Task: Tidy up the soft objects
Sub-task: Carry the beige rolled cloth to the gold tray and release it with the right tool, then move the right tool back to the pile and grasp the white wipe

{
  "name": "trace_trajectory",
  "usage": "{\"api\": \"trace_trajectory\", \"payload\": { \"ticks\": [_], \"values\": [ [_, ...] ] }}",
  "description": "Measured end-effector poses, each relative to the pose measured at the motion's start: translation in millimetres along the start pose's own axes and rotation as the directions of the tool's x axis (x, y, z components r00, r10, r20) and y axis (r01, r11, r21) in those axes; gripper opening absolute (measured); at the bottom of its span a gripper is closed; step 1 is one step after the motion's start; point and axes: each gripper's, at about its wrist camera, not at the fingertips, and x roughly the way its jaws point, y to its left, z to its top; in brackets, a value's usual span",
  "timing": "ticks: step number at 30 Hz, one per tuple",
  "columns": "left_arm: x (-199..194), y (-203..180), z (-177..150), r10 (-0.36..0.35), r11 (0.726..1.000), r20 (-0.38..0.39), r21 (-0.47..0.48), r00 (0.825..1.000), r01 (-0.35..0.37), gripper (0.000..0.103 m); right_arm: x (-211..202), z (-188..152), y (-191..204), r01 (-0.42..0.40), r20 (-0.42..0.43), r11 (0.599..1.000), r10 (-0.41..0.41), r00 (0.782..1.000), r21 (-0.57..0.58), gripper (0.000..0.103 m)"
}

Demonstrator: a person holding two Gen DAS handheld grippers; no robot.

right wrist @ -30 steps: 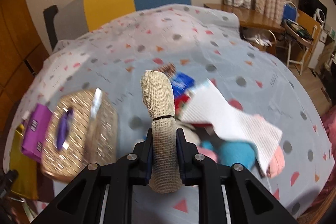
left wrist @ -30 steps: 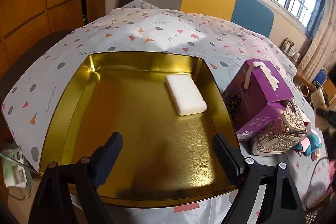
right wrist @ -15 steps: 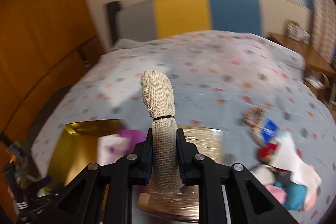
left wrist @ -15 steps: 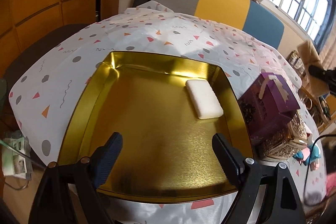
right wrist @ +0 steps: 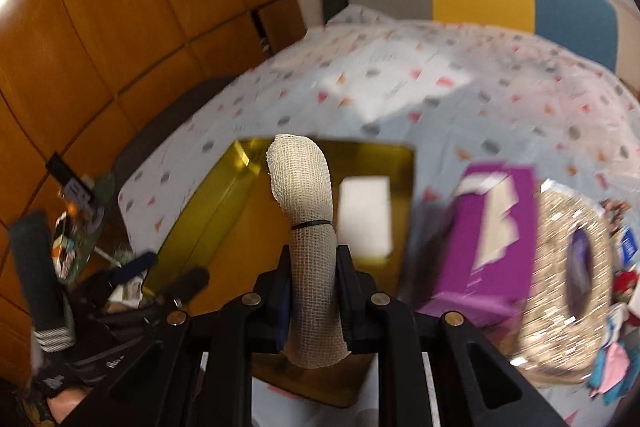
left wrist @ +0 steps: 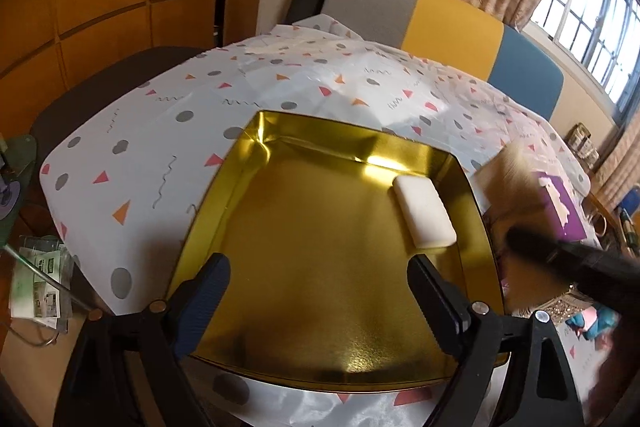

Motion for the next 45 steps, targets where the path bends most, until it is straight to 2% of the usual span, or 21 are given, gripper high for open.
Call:
{"api": "trace_trajectory", "payload": {
  "ticks": [7,9,11,13,15,23,33,40,45],
  "values": [
    [-3,8,2,0.013,1.000,0.007,-0.015,1.000,-0.013,0.091,47,-27,-3,0.052,-0.105,0.998,-0.054,0.993,-0.019,0.020],
    [-2,9,1,0.017,1.000,0.005,-0.016,1.000,-0.017,0.091,54,-35,-3,0.055,-0.126,0.998,-0.057,0.990,-0.021,0.026],
    [-1,10,0,0.016,1.000,0.001,-0.014,1.000,-0.016,0.091,61,-39,-5,0.084,-0.133,0.996,-0.087,0.987,-0.028,0.026],
    [-1,9,-1,0.015,1.000,-0.001,-0.013,1.000,-0.015,0.091,63,-43,-7,0.108,-0.134,0.993,-0.112,0.985,-0.037,0.032],
    [-2,8,-2,0.013,1.000,0.002,-0.012,1.000,-0.013,0.091,62,-46,-10,0.110,-0.133,0.993,-0.113,0.985,-0.032,0.033],
    [-6,-1,-1,0.013,1.000,0.023,0.024,1.000,-0.014,0.091,21,-52,0,0.093,-0.022,0.994,-0.095,0.995,-0.061,0.033],
    [-20,-36,-7,-0.035,0.991,0.038,0.133,0.999,0.030,0.091,-31,-61,-11,0.133,0.092,0.990,-0.128,0.987,-0.049,0.034],
    [-28,-72,-15,-0.089,0.968,0.036,0.240,0.995,0.077,0.091,-61,-71,-48,0.187,0.141,0.982,-0.190,0.972,0.037,0.034],
    [-29,-92,-21,-0.116,0.951,0.018,0.291,0.993,0.106,0.091,-87,-79,-87,0.250,0.158,0.960,-0.268,0.950,0.125,0.034]
  ]
}}
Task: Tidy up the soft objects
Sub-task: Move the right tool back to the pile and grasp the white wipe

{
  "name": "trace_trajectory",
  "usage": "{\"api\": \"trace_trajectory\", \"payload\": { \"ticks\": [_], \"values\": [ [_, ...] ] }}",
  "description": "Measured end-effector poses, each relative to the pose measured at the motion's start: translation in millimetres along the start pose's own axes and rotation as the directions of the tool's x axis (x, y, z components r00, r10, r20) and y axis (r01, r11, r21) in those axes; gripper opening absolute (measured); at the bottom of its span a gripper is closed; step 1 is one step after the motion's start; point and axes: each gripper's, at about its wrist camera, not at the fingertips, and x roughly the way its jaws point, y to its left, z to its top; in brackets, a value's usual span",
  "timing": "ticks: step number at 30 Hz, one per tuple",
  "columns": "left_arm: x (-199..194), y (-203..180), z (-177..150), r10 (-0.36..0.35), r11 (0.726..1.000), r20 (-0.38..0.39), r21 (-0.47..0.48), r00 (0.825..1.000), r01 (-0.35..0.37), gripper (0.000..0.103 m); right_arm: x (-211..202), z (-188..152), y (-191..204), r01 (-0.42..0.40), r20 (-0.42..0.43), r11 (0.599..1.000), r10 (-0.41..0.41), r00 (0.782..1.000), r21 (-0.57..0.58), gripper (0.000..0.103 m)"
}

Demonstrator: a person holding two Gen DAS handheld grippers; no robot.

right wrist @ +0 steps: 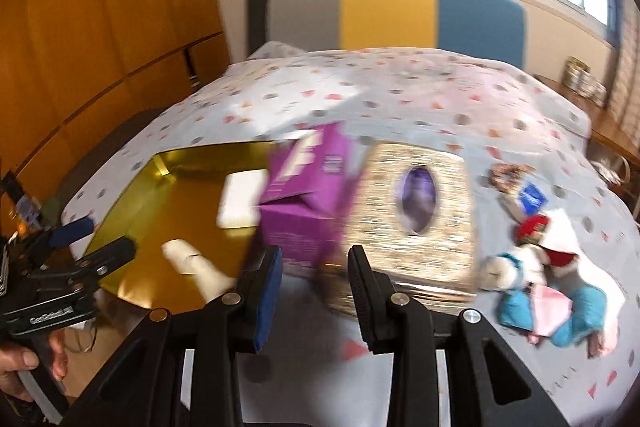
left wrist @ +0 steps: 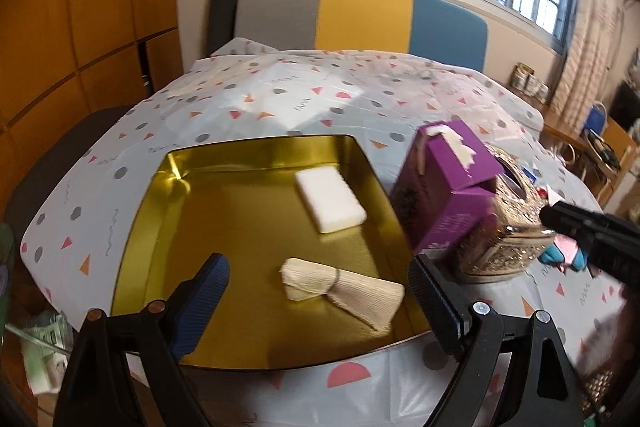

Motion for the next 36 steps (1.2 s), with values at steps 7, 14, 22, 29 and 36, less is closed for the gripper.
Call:
{"api": "trace_trajectory", "payload": {
  "ticks": [7,14,22,29,36],
  "values": [
    [-3,-28,1,-0.041,0.996,0.002,0.074,0.999,0.041,0.091,-17,-3,-72,0.131,0.003,0.985,-0.132,0.991,0.116,0.034],
    [-6,-49,3,-0.085,0.990,0.004,0.115,0.996,0.084,0.091,-41,-9,-147,0.245,0.007,0.932,-0.256,0.967,0.267,0.034],
    [-10,-67,8,-0.142,0.978,0.006,0.155,0.990,0.140,0.091,-76,-24,-237,0.340,-0.032,0.834,-0.363,0.931,0.435,0.041],
    [-6,-87,11,-0.173,0.966,-0.021,0.189,0.985,0.174,0.091,-66,-20,-270,0.353,-0.138,0.862,-0.326,0.935,0.363,0.042],
    [1,-95,8,-0.176,0.965,-0.047,0.191,0.983,0.182,0.091,-14,-16,-250,0.373,-0.290,0.923,-0.333,0.897,0.092,0.042]
  ]
}}
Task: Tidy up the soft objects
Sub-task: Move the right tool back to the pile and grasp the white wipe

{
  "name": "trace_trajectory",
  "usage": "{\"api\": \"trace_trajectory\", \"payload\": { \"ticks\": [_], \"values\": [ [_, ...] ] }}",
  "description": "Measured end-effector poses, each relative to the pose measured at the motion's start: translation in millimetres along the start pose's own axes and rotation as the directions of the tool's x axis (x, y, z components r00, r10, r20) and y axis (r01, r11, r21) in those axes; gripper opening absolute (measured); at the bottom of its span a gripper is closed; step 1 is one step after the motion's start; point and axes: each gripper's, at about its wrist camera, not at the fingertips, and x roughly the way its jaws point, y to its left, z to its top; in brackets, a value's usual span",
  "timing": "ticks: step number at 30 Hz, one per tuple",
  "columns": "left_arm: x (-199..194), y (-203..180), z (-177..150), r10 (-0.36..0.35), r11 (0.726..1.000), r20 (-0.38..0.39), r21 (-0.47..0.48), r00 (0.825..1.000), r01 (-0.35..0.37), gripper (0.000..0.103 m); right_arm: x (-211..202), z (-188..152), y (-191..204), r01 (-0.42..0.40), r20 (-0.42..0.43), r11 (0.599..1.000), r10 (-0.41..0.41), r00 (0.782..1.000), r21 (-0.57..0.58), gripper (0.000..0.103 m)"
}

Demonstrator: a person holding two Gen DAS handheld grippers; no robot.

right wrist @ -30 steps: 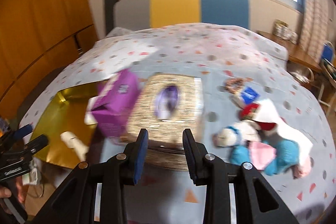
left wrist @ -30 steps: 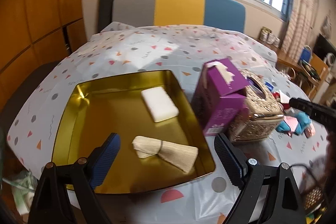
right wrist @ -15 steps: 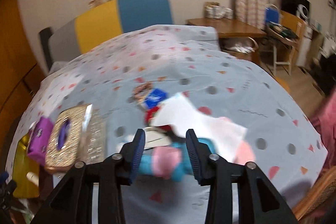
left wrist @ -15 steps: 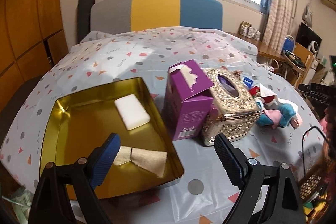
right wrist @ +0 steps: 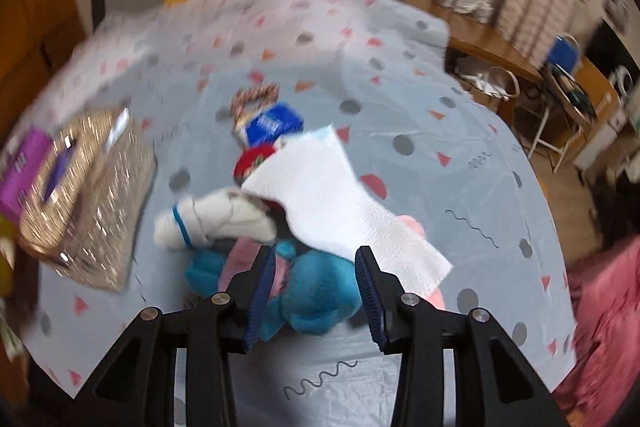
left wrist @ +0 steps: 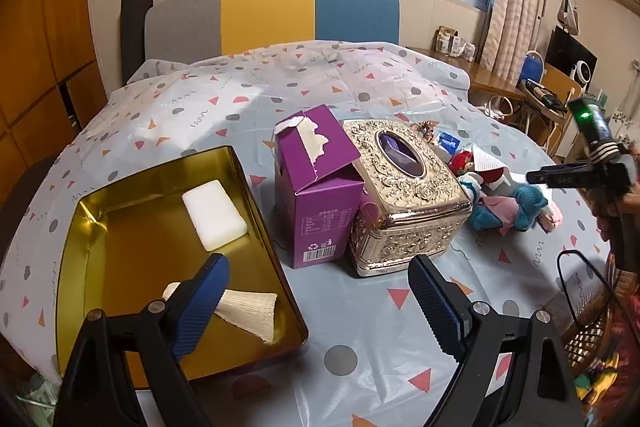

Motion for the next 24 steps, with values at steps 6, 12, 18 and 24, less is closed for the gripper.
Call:
{"api": "trace_trajectory", "payload": {
  "ticks": [6,12,18,24],
  "values": [
    [3,1,0,-0.005,1.000,-0.011,0.000,1.000,0.005,0.091,41,8,28,0.088,-0.078,0.988,-0.099,0.992,-0.128,0.042],
    [5,0,0,-0.013,1.000,-0.018,-0.010,1.000,0.013,0.091,73,15,23,0.164,-0.136,0.974,-0.186,0.973,-0.159,0.030],
    [5,-5,0,-0.027,1.000,-0.019,0.001,0.999,0.027,0.091,59,26,-3,0.065,-0.084,0.998,-0.064,0.994,0.015,0.020],
    [3,-8,-2,-0.034,0.999,-0.017,0.011,0.999,0.034,0.091,70,31,-15,0.064,-0.113,0.997,-0.058,0.992,0.053,0.020]
  ]
}}
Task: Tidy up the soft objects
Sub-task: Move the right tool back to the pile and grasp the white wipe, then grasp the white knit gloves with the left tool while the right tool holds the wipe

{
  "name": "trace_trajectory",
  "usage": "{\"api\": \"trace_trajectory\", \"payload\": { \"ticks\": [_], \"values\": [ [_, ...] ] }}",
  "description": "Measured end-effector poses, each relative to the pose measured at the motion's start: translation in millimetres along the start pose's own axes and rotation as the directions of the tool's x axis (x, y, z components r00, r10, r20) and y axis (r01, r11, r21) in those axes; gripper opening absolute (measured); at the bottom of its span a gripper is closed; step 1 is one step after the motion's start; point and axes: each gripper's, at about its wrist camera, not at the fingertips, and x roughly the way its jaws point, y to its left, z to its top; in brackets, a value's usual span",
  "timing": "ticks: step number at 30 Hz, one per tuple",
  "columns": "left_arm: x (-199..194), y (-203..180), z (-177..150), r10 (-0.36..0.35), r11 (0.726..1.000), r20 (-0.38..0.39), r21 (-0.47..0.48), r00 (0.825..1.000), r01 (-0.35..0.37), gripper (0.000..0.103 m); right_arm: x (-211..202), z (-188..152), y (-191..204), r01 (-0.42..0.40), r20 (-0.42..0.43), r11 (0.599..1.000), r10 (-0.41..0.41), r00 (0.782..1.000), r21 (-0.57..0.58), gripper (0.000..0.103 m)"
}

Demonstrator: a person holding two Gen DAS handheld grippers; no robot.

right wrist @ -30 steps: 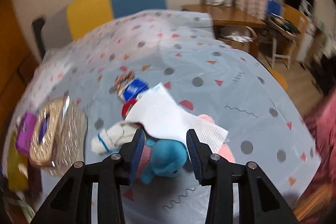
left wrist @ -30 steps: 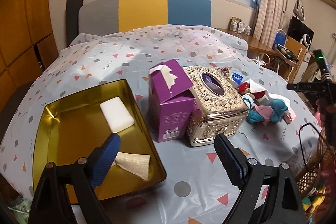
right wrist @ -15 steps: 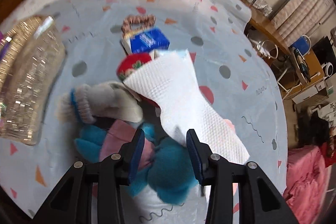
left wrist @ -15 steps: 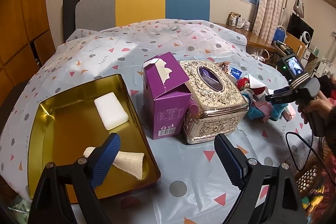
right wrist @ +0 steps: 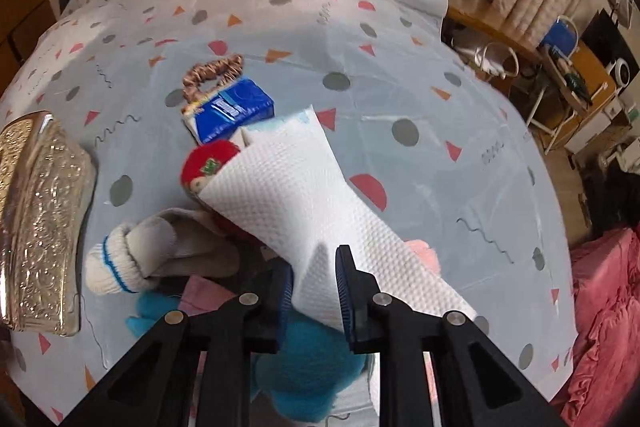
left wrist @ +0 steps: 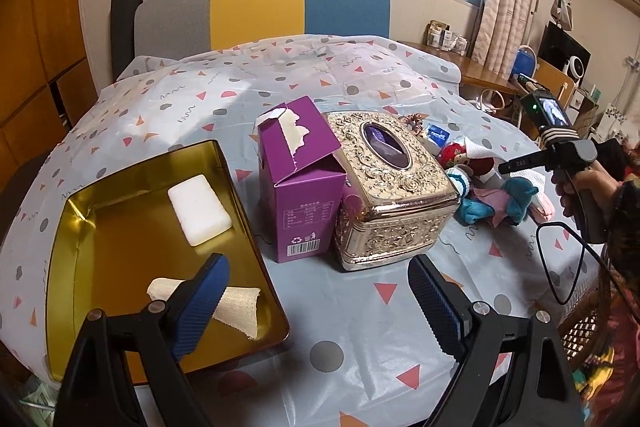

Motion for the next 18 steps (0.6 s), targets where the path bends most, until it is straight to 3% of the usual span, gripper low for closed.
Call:
{"api": "trace_trajectory", "payload": {
  "ticks": [1,2,3,6,10,18],
  "values": [
    [-1,0,0,-0.001,1.000,0.002,-0.002,1.000,0.001,0.091,3,-1,-1,0.006,-0.011,1.000,-0.006,1.000,0.004,0.020],
    [-2,0,0,-0.002,1.000,0.005,-0.001,1.000,0.002,0.091,5,-1,-3,0.025,-0.009,1.000,-0.025,1.000,0.012,0.007],
    [-3,0,0,0.000,1.000,0.008,0.000,1.000,0.000,0.091,2,-1,-6,0.016,0.004,0.999,-0.016,1.000,0.033,0.003],
    [-5,0,1,-0.003,1.000,0.012,-0.003,1.000,0.003,0.091,-13,-2,-24,-0.081,0.065,0.987,0.073,0.995,0.138,0.003],
    [-8,-6,3,-0.012,1.000,0.021,0.016,1.000,0.012,0.091,-41,-1,-54,-0.243,0.191,0.929,0.194,0.962,0.278,0.003],
    [-15,-29,17,-0.062,0.996,0.056,0.074,0.996,0.058,0.091,-56,-8,-79,-0.340,0.265,0.867,0.254,0.930,0.365,0.002]
  ]
}}
